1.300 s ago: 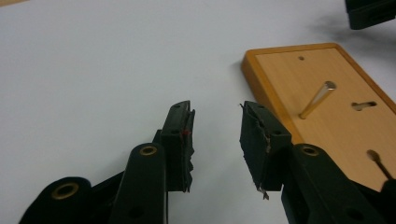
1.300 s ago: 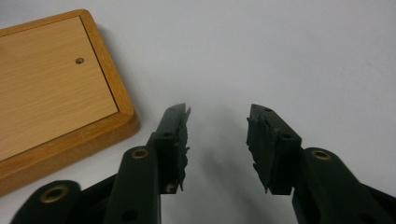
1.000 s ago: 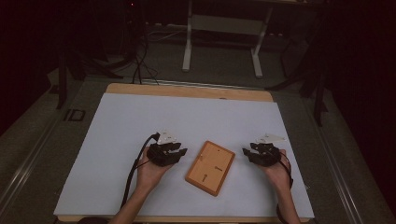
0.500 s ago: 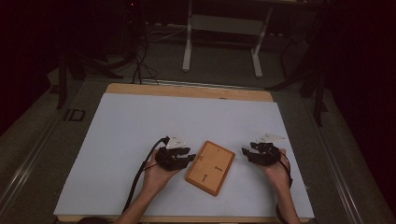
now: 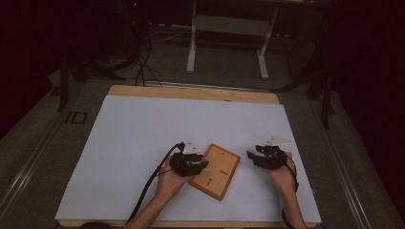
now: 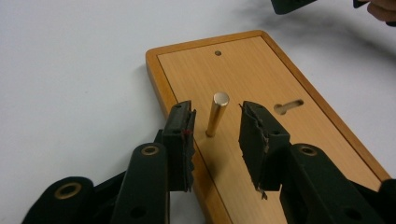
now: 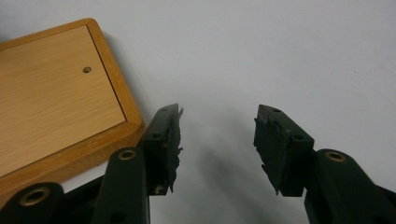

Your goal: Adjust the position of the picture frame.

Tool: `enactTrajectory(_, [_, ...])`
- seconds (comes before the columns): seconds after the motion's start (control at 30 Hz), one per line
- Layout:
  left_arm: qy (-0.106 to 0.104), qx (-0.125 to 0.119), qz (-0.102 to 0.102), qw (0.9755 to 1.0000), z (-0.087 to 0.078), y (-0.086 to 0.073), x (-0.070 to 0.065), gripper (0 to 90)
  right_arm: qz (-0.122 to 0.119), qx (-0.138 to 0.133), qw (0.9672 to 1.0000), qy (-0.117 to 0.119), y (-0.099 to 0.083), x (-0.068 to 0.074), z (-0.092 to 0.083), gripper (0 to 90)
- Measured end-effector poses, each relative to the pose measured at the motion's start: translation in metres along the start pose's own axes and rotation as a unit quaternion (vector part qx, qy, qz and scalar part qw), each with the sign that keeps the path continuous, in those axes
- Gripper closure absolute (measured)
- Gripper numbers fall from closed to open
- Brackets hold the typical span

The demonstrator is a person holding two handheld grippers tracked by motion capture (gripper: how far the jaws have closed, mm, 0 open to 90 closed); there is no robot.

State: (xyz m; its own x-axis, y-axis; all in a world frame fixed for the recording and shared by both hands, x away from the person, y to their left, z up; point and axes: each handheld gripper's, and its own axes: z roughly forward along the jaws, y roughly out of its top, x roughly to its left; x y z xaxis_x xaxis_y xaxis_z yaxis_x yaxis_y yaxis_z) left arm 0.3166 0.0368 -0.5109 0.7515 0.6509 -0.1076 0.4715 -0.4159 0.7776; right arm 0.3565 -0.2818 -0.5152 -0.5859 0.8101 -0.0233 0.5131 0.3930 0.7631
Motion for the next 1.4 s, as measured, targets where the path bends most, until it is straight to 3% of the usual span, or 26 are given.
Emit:
enactTrajectory(0.17, [0.009, 0.001, -0.019, 0.9998, 0.011, 0.002, 0.001, 68.4, 0.0, 0.0, 1.0, 0.001, 0.0, -0.001, 0.0, 50.0])
enactTrajectory(0.7, [0.003, 0.005, -0.043, 0.999, 0.025, 0.002, 0.0, 78.1, -0.006, 0.001, 1.0, 0.008, 0.001, 0.002, 0.002, 50.0])
enactTrajectory(1.03, [0.017, 0.004, -0.056, 0.9983, 0.025, 0.001, -0.003, 83.2, -0.011, 0.002, 0.9999, 0.012, 0.002, 0.005, 0.004, 50.0])
enactTrajectory(1.4, [0.031, 0.0, -0.086, 0.9959, 0.024, 0.0, -0.007, 83.5, -0.017, 0.001, 0.9997, 0.017, 0.002, 0.007, 0.006, 50.0])
